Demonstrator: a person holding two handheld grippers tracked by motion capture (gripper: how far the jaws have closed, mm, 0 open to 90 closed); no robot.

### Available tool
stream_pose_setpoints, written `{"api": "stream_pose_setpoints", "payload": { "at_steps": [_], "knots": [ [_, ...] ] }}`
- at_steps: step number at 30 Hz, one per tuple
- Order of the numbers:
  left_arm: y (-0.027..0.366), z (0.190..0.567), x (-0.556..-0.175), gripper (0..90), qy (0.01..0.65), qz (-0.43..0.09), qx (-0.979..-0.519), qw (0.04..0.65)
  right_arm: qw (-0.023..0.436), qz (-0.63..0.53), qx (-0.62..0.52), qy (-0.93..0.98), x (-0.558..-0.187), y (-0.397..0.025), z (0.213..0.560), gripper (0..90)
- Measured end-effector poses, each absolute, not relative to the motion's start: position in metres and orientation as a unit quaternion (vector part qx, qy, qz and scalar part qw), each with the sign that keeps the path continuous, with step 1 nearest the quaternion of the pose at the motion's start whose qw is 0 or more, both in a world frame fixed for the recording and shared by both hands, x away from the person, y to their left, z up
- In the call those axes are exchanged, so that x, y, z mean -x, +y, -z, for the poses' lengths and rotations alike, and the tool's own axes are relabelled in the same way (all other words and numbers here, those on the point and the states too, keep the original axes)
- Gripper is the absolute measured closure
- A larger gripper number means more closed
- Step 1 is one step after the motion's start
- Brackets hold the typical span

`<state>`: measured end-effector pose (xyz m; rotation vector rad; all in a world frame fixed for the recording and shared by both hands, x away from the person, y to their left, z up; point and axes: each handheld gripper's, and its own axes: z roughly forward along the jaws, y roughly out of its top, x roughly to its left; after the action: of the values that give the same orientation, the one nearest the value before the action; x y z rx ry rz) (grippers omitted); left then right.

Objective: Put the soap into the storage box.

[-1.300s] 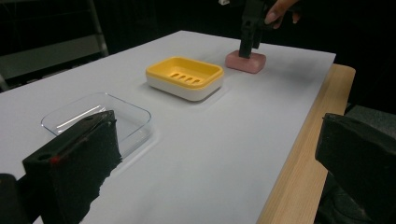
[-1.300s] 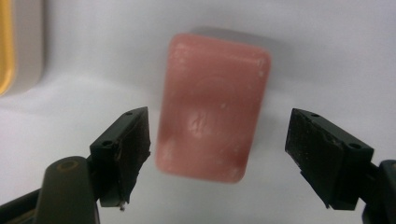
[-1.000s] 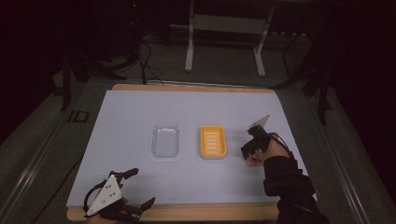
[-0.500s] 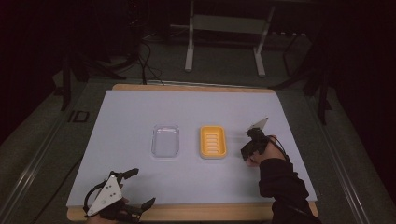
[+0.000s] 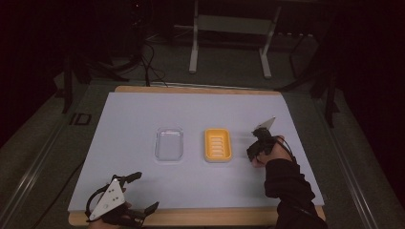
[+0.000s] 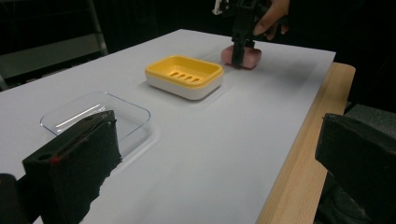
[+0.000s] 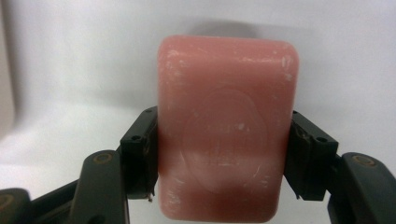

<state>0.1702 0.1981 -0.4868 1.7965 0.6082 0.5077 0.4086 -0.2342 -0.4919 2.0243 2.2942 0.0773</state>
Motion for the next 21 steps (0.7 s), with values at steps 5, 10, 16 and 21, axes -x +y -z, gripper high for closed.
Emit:
{"api": "stream_pose_setpoints", "payload": {
  "at_steps": [5, 10, 16, 21],
  "knots": [
    [0.198, 0.487, -0.170, 0.2, 0.258, -0.215, -0.761, 0.555, 0.045, -0.030, -0.664, 0.746, -0.412, -0.235, 0.480, 37.4],
    [0.198, 0.487, -0.170, 0.2, 0.257, -0.216, -0.761, 0.555, 0.045, -0.037, -0.663, 0.746, -0.415, -0.232, 0.467, 37.4],
    [0.198, 0.487, -0.170, 0.2, 0.257, -0.216, -0.761, 0.555, 0.055, -0.041, -0.662, 0.747, -0.416, -0.225, 0.452, 37.3],
    [0.198, 0.487, -0.170, 0.2, 0.257, -0.216, -0.761, 0.555, 0.062, -0.046, -0.661, 0.747, -0.418, -0.218, 0.438, 37.3]
  ]
}}
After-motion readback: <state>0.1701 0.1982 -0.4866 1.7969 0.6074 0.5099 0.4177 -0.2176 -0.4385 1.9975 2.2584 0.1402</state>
